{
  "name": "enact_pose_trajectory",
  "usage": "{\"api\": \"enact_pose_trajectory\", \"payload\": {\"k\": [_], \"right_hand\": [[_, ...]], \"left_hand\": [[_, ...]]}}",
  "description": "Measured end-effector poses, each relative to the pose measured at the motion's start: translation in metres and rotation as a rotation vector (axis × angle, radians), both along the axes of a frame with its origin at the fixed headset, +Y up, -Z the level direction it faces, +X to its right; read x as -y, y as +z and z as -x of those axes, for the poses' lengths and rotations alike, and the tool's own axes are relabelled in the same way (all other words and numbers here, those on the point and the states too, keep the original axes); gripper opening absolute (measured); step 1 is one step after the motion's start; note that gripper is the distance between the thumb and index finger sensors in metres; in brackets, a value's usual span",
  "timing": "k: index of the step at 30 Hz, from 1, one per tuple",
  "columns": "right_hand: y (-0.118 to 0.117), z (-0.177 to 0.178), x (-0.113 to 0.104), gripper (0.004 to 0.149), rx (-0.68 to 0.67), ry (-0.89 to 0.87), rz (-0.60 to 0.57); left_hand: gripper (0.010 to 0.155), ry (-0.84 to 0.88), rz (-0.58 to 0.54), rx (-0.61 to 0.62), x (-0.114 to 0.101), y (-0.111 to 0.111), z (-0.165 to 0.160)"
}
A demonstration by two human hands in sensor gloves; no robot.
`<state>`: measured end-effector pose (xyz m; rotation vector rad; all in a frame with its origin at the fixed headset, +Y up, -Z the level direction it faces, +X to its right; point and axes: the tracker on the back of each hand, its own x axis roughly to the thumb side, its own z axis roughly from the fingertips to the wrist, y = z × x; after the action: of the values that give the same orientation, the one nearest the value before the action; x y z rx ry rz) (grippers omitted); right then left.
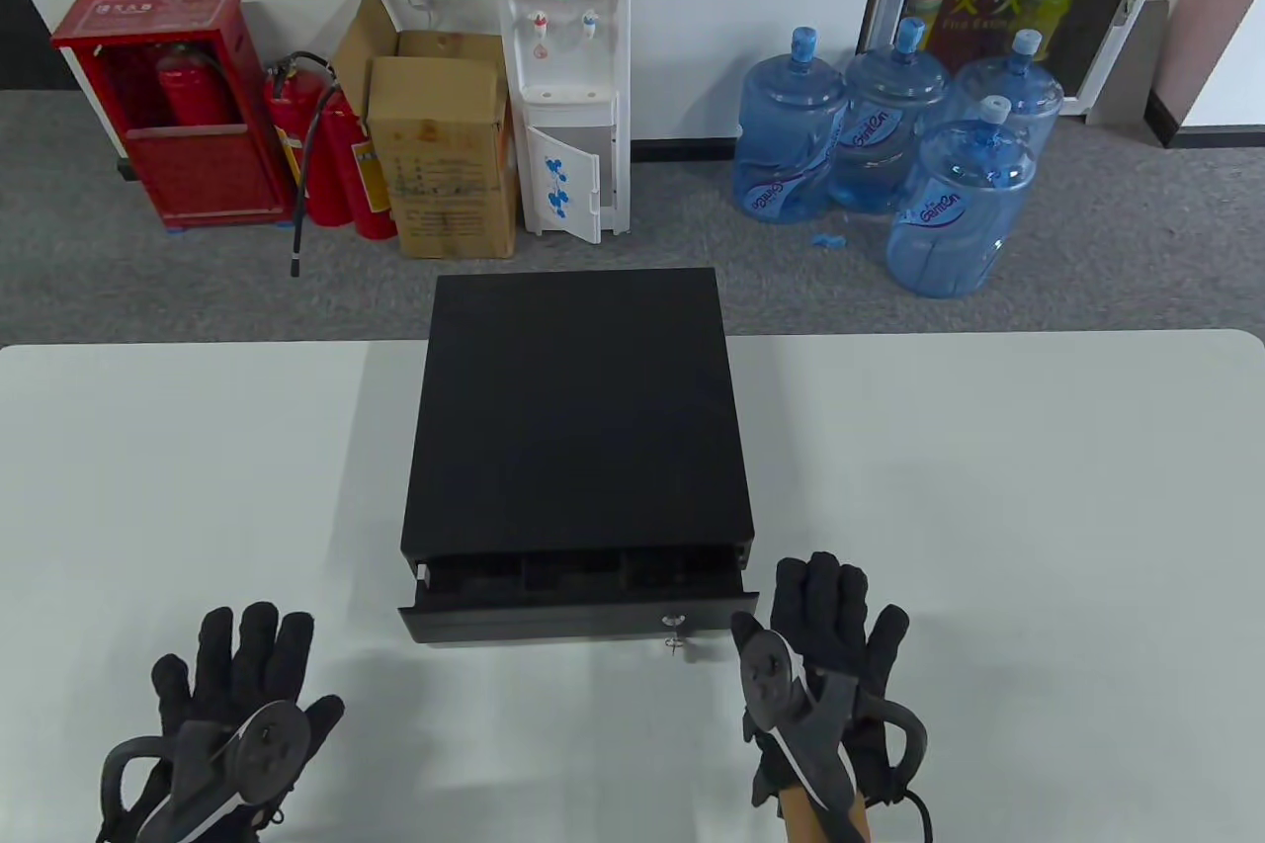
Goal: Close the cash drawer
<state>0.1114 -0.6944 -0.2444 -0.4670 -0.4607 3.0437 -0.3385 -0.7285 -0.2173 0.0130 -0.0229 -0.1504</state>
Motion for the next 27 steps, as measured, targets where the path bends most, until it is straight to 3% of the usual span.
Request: {"api": "enact_pose_trajectory", "payload": {"k": [13, 27], "right_hand": [[-0.009, 0.035, 0.009, 0.061, -0.051, 0.048, -0.026], [-0.019, 0.060, 0.023, 0.055, -0.079, 0.111, 0.025]], "left_hand": [[0.082, 0.000, 0.001, -0.003, 0.000, 0.000, 0.000], [0.082, -0.003, -0.002, -0.006, -0.001, 0.001, 0.000]]}}
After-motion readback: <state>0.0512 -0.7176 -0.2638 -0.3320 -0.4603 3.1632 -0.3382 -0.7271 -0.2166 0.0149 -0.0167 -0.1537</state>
